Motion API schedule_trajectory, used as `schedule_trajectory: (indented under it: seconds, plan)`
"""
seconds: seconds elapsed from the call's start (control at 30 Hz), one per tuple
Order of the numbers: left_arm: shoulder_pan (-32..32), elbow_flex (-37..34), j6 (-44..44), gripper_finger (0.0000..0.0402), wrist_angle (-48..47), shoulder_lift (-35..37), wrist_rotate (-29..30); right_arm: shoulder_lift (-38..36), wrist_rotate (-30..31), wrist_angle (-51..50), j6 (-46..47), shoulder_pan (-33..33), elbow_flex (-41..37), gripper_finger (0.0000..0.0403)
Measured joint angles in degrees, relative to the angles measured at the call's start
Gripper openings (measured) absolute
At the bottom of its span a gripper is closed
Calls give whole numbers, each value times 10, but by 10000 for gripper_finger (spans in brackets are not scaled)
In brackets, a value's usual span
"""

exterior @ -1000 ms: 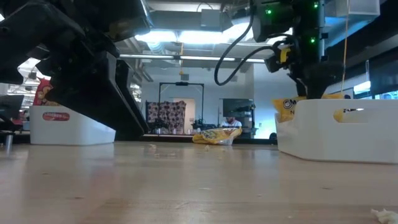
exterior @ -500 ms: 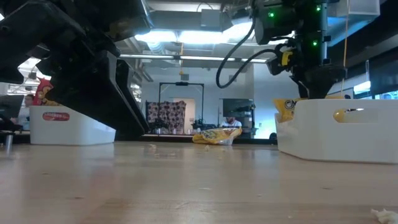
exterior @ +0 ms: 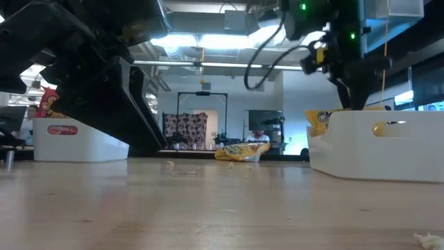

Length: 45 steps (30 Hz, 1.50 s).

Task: Sort Maruchan noodles
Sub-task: Put the bottom yellow noodle into the bottom white bin

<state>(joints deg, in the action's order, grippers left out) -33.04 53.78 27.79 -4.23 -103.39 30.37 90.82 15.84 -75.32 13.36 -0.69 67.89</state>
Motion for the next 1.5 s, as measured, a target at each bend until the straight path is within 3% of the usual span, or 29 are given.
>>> schedule_trajectory:
  seconds: [0.17, 0.33, 0.67, 0.93, 1.27, 1.5]
  plan:
    - [0, 0, 0, 144, 0, 0, 0, -32, -9, -35, 18, 0, 38, 209]
    - [0, 0, 0, 144, 0, 0, 0, -86, -86, -37, 82, 37, 49, 209]
    - [0, 0, 0, 144, 0, 0, 0, -122, -177, 19, 339, 297, -2, 209]
    - [0, 0, 0, 144, 11, 0, 6, -119, -237, 189, 543, 483, -113, 209]
    - [0, 0, 6, 144, 18, 0, 5, -116, -325, 353, 797, 572, -218, 209]
    - [0, 0, 5, 144, 32, 0, 5, -57, -335, 410, 807, 585, -218, 209]
